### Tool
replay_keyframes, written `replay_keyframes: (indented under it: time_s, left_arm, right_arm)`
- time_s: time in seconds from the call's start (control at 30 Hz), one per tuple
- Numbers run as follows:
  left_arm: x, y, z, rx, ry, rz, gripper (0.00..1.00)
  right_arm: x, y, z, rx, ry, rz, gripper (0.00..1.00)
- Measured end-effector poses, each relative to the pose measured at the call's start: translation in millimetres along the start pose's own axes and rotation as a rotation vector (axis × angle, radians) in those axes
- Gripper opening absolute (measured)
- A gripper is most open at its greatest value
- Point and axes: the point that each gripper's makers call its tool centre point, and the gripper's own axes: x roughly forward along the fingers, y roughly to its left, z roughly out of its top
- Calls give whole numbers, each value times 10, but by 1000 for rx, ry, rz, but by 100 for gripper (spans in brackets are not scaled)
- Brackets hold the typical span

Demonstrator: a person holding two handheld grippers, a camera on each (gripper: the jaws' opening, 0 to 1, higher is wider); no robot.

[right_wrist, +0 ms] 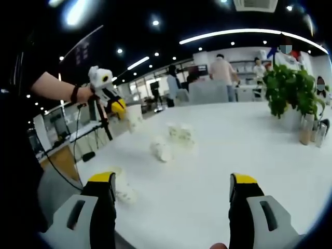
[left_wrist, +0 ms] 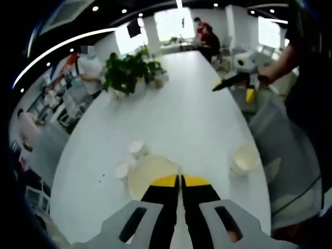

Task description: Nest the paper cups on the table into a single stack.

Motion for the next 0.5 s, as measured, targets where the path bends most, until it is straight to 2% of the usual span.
replay_keyframes:
  time_s: [0.17, 0.27, 0.5]
  left_arm:
    - [16, -105, 68, 10, -6, -22, 0]
    - [10, -184, 129, 55, -9, -28, 0]
    - [16, -332, 195, 58, -25, -40, 0]
  right_arm:
    - [-8, 5, -25, -1, 3, -1, 89]
    - [-13, 6, -31, 1, 2, -1, 89]
    - [-28, 25, -82, 12, 6, -2, 89]
